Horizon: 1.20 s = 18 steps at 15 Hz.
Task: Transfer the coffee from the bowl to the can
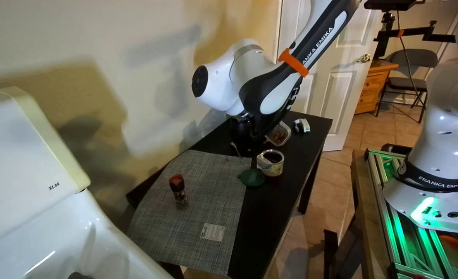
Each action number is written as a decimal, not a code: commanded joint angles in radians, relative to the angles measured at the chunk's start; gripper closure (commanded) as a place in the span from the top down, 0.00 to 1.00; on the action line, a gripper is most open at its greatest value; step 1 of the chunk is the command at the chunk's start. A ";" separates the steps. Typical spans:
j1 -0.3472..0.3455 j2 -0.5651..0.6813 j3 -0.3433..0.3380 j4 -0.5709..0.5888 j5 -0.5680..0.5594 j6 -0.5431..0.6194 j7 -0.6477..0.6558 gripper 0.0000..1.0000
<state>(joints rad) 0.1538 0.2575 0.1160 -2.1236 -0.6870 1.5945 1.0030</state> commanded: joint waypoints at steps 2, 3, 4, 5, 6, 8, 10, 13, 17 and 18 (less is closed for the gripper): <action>0.057 0.083 -0.008 0.101 -0.030 -0.153 0.031 0.04; 0.066 0.100 -0.009 0.121 -0.034 -0.190 0.034 0.04; 0.073 0.113 -0.009 0.135 -0.036 -0.218 0.036 0.04; 0.079 0.127 -0.008 0.151 -0.040 -0.243 0.035 0.04; 0.086 0.141 -0.008 0.166 -0.046 -0.263 0.037 0.04; 0.097 0.169 -0.008 0.198 -0.058 -0.307 0.036 0.04; 0.106 0.199 -0.010 0.229 -0.068 -0.353 0.032 0.04; 0.116 0.235 -0.009 0.271 -0.088 -0.400 0.019 0.04; 0.123 0.269 -0.009 0.311 -0.105 -0.437 0.009 0.04; 0.125 0.278 -0.009 0.321 -0.106 -0.453 0.007 0.04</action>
<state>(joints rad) 0.2596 0.4951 0.1150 -1.8489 -0.7710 1.1956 1.0266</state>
